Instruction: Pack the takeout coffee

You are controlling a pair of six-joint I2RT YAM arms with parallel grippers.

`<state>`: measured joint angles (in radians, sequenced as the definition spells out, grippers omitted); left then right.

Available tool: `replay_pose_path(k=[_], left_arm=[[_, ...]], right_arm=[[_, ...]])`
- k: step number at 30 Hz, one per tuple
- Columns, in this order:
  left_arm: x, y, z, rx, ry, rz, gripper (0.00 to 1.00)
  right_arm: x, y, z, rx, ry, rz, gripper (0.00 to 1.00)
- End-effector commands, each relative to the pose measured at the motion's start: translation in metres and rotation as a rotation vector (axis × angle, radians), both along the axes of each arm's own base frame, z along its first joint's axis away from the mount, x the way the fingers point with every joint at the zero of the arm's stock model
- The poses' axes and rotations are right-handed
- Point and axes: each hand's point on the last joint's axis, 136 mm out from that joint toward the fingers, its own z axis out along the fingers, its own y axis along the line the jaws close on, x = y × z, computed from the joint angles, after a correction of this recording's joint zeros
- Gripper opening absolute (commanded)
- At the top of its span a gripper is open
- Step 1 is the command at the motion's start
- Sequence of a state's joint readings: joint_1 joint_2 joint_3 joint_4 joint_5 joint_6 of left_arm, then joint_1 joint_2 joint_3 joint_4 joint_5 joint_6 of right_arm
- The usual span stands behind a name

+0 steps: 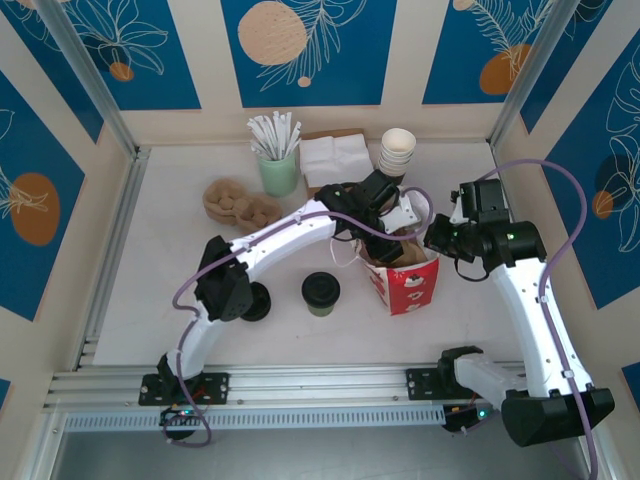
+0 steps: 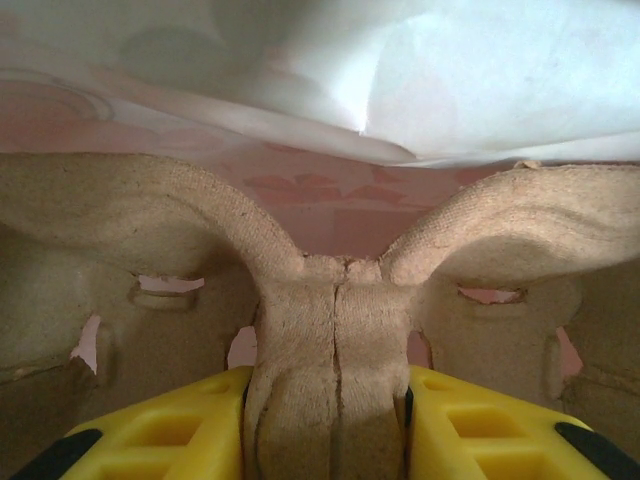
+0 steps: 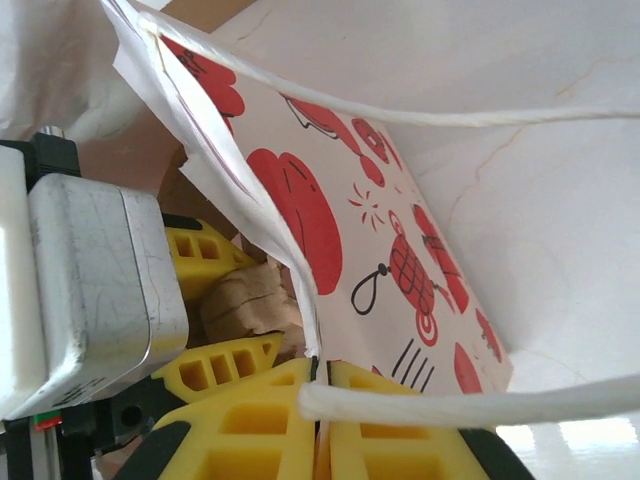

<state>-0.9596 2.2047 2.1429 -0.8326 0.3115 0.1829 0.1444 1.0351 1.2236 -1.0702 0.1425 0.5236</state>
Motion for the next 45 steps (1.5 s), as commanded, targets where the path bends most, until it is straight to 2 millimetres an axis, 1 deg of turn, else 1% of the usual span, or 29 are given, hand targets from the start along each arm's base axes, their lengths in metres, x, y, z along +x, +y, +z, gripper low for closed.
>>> replay_pose_path(k=[1, 7, 13, 18, 26, 31, 45], left_arm=[[-0.001, -0.007, -0.007, -0.01, 0.032, -0.013, 0.38], [-0.002, -0.009, -0.016, 0.003, 0.04, -0.023, 0.38], [-0.001, -0.008, -0.025, 0.032, 0.038, -0.03, 0.38], [-0.003, -0.008, -0.031, 0.054, 0.035, -0.034, 0.38], [-0.008, -0.011, -0.044, 0.071, 0.052, -0.046, 0.38], [-0.007, -0.012, -0.049, 0.077, 0.056, -0.049, 0.38], [-0.008, -0.012, -0.069, 0.112, 0.08, -0.053, 0.39]], right_arm=[[-0.008, -0.018, 0.002, -0.104, 0.006, -0.05, 0.11], [-0.01, -0.026, 0.007, -0.158, -0.006, -0.063, 0.1], [-0.007, -0.031, 0.013, -0.188, -0.024, -0.073, 0.1], [-0.004, -0.026, 0.017, -0.162, -0.036, -0.066, 0.09], [-0.003, -0.024, 0.013, -0.157, -0.021, -0.066, 0.08], [-0.004, -0.023, 0.009, -0.156, -0.012, -0.063, 0.06], [-0.005, -0.019, 0.011, -0.145, -0.017, -0.053, 0.04]])
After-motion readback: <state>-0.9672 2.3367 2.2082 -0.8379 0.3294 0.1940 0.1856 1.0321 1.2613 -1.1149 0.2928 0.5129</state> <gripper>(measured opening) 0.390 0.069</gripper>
